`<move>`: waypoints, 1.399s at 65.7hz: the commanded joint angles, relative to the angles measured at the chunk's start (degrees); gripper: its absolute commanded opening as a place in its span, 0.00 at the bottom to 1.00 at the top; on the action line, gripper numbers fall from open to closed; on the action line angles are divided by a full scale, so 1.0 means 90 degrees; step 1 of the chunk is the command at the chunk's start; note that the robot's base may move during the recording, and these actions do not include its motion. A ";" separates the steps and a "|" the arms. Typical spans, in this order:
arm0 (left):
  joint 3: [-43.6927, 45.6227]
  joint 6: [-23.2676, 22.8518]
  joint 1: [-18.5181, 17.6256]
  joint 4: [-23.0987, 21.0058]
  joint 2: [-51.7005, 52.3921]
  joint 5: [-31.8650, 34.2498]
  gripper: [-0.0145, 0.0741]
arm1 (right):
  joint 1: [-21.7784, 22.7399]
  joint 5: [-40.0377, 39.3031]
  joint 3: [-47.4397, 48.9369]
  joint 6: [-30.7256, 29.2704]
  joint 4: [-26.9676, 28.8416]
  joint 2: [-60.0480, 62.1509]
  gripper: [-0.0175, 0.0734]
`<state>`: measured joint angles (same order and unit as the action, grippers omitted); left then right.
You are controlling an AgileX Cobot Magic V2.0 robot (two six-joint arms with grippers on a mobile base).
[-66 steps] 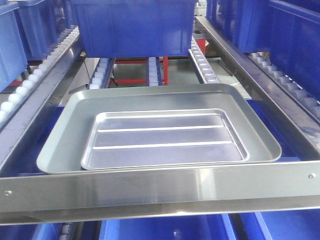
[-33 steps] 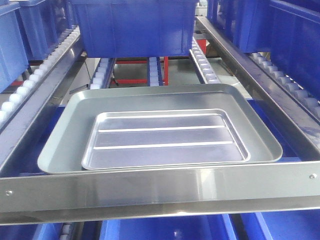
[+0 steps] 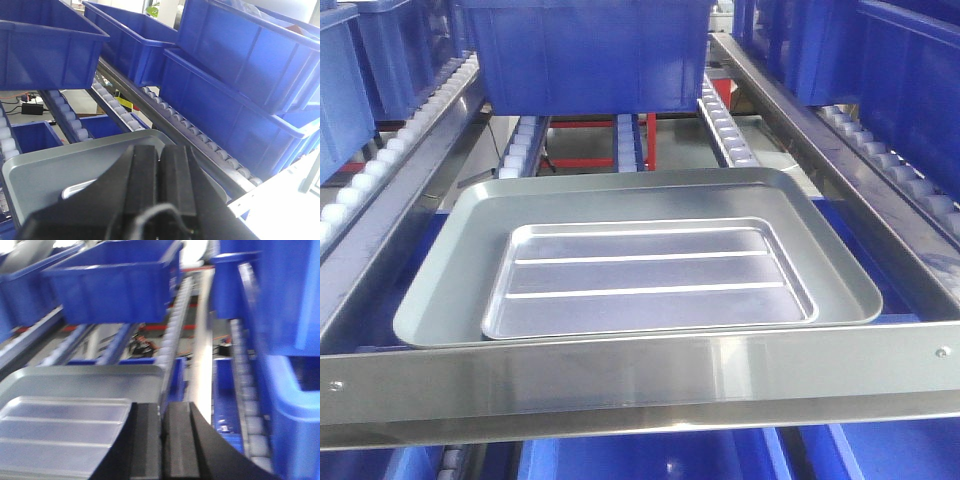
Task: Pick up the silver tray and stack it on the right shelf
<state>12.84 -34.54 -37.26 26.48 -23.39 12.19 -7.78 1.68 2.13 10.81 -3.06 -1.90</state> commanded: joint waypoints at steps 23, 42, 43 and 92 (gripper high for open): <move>0.0170 -0.0012 -0.0035 -0.0038 -0.0029 0.0514 0.06 | 0.0748 -0.0925 -0.0426 -0.0096 0.0109 0.0399 0.25; 0.0170 -0.0012 -0.0035 -0.0038 -0.0029 0.0514 0.06 | 0.0748 -0.0922 -0.0426 -0.0096 0.0109 0.0399 0.25; 0.0170 -0.0012 -0.0035 -0.0038 -0.0029 0.0514 0.06 | 0.0748 -0.0922 -0.0426 -0.0096 0.0109 0.0399 0.25; -0.0181 0.3838 0.1957 -0.2615 0.1052 -0.0673 0.06 | 0.0748 -0.0922 -0.0426 -0.0096 0.0109 0.0399 0.25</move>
<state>11.06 -5.73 -22.28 7.49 -16.11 2.96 -1.34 -1.25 -1.73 10.42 -2.06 0.60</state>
